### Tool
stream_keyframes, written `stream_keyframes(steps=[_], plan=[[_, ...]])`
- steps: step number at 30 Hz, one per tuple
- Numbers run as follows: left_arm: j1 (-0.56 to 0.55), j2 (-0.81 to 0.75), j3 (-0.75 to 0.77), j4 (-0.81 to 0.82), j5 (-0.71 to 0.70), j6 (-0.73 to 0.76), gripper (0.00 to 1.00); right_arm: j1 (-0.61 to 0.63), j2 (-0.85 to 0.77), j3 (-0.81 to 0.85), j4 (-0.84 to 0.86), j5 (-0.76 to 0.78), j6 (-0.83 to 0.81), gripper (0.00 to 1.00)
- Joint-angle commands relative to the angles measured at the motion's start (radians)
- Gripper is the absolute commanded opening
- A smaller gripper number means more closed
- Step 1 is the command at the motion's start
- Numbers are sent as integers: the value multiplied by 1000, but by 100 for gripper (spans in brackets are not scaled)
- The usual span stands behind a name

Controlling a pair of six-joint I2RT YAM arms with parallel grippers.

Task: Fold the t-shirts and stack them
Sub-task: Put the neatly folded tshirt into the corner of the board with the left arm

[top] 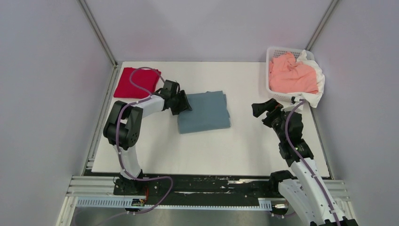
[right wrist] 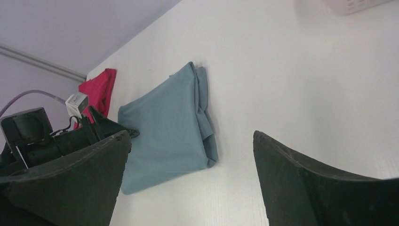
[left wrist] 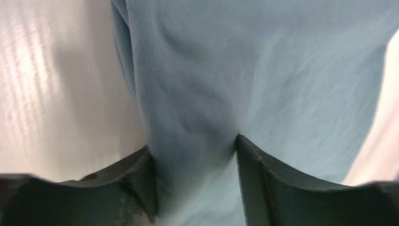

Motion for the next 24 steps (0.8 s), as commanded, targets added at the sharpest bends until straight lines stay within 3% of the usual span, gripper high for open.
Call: stream_keyframes(steps=[1, 4, 8, 13, 16, 24], plan=[[-85, 94, 74, -119, -110, -3, 55, -4, -44, -14, -1, 117, -11, 100], [-115, 141, 157, -206, -190, -1, 28, -4, -53, -12, -7, 136, -26, 100], [-130, 184, 246, -314, -308, 28, 1, -4, -51, -11, -13, 140, -39, 100], [-129, 195, 335, -338, -532, 181, 0, -3, -52, -11, -17, 160, -67, 100], [-114, 188, 383, -287, -652, 393, 0, -3, -51, -16, -17, 176, -84, 100], [28, 137, 466, -102, -616, 824, 0, -3, 16, -5, -10, 224, -112, 100]])
